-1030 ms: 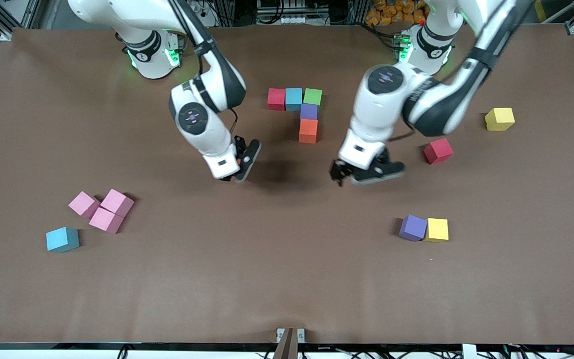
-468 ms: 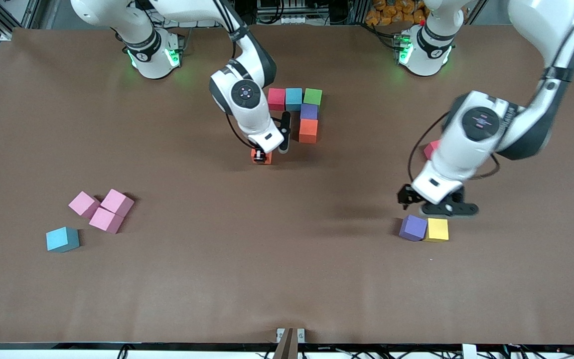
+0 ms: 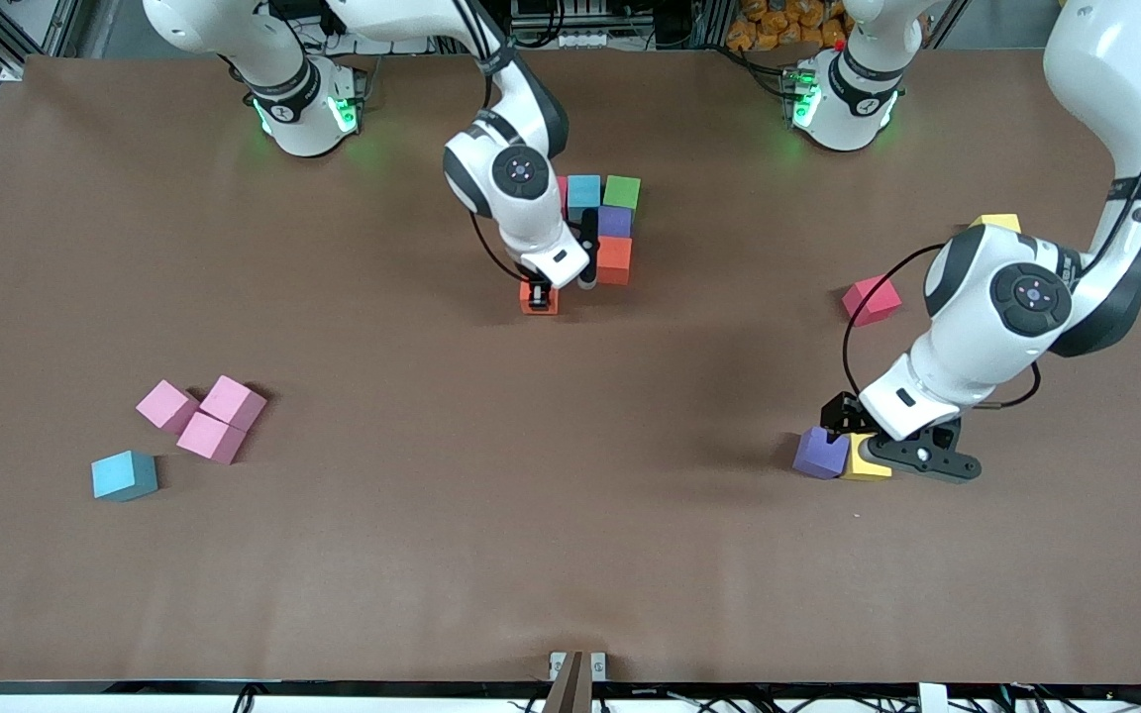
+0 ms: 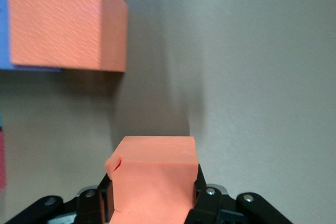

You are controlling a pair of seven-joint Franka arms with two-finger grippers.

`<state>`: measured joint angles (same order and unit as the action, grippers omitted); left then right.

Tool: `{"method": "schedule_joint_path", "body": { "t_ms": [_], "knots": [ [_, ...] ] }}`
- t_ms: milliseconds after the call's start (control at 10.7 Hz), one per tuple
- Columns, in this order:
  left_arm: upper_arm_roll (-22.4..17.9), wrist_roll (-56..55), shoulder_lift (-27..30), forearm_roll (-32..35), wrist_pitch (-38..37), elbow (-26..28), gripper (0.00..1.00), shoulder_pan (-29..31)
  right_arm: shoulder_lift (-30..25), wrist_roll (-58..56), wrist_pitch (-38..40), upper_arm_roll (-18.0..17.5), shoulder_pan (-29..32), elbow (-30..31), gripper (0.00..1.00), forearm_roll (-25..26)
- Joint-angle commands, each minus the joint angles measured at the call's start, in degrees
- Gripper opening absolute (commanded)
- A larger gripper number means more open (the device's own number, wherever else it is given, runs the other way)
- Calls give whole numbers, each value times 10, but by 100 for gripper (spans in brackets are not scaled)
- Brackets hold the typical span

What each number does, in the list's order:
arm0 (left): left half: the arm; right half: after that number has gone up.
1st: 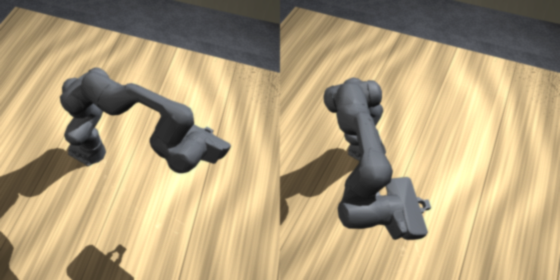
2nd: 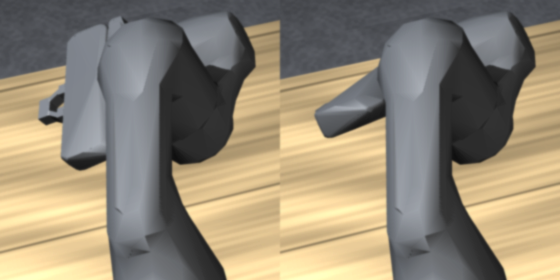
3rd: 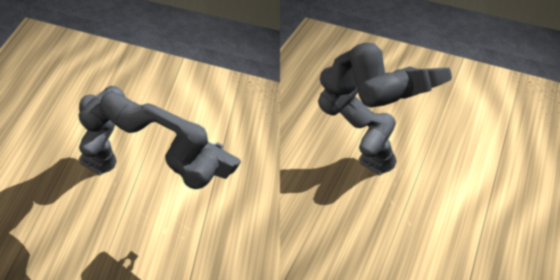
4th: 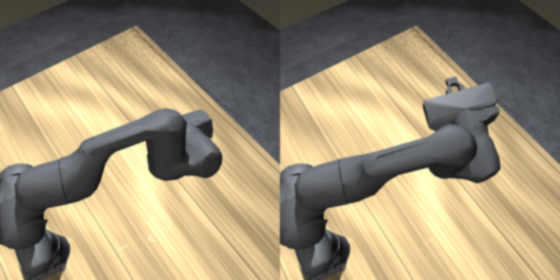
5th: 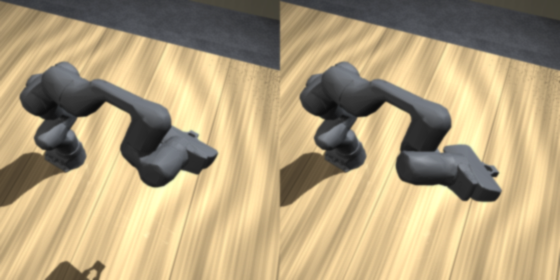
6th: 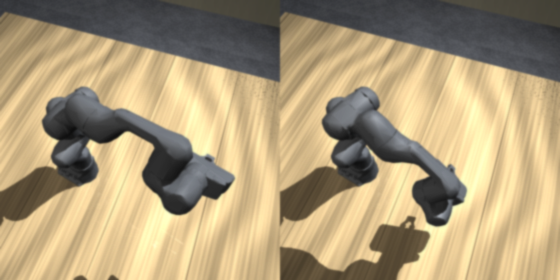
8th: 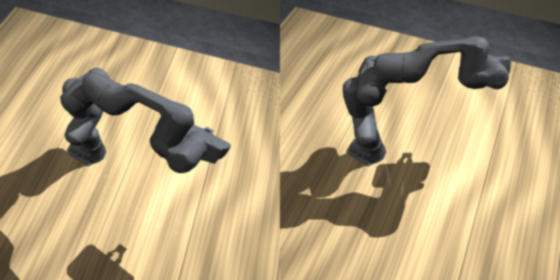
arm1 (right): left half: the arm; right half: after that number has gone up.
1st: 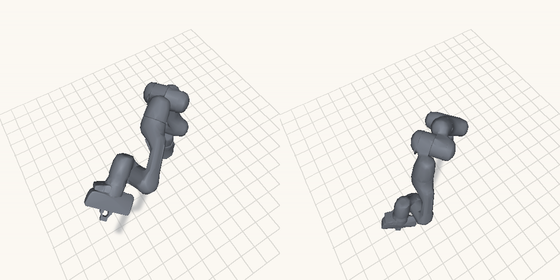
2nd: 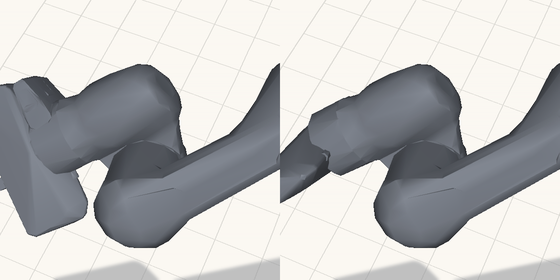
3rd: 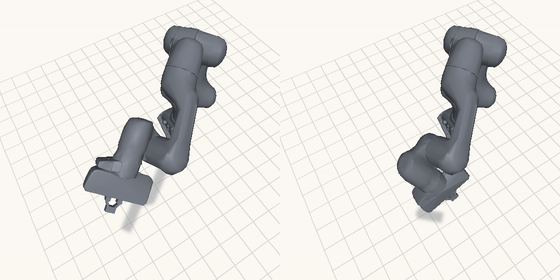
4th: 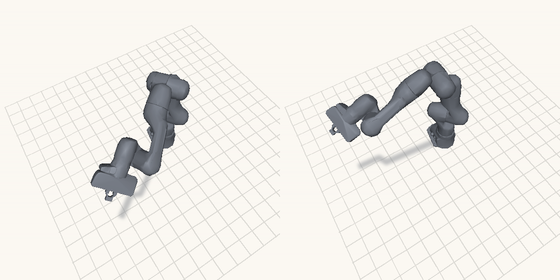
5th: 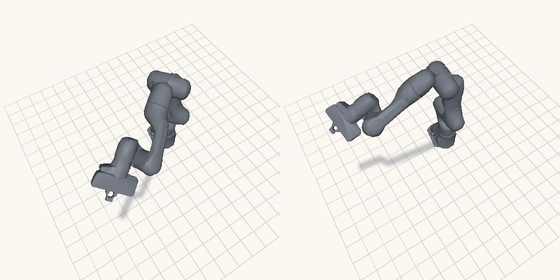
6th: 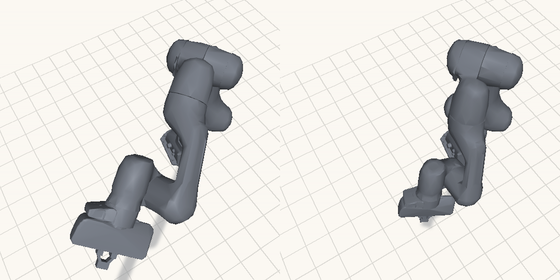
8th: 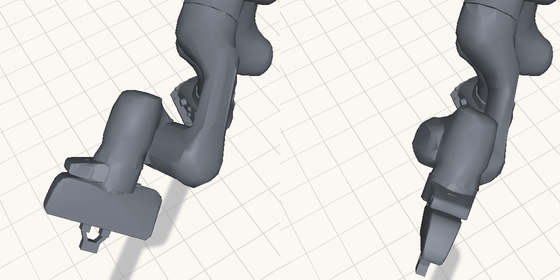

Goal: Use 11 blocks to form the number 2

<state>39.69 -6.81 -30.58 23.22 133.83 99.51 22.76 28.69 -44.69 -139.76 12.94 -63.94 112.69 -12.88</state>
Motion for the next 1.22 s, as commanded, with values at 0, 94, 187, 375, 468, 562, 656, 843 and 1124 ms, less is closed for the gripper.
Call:
{"method": "schedule_joint_path", "body": {
  "t_ms": [0,94,187,375,468,562,656,843,1124],
  "knots": [
    [6,65,-61,-2,-7,-58,100,-11,2,32,-1,5,-25,-5,12,1],
    [6,72,-80,-3,-7,-71,100,-16,4,44,-1,5,-32,-5,12,1],
    [3,76,-90,8,-7,-80,100,-27,5,52,-1,5,-40,-5,12,1],
    [-35,76,-95,29,-7,-92,100,-73,7,69,-7,4,-49,-6,12,1],
    [-64,77,-97,29,-7,-94,100,-96,9,79,-10,3,-52,-7,12,1],
    [-88,79,-98,29,-7,-105,100,-117,11,81,-18,3,-57,-7,12,1],
    [-104,82,-101,29,-7,-108,100,-126,14,83,-28,2,-58,-7,12,0],
    [-110,127,-128,28,-7,-137,100,-126,23,102,-34,2,-63,-15,12,1],
    [-110,118,-140,28,-5,-141,100,-135,29,110,-35,2,-70,-18,12,1]
  ]
}}
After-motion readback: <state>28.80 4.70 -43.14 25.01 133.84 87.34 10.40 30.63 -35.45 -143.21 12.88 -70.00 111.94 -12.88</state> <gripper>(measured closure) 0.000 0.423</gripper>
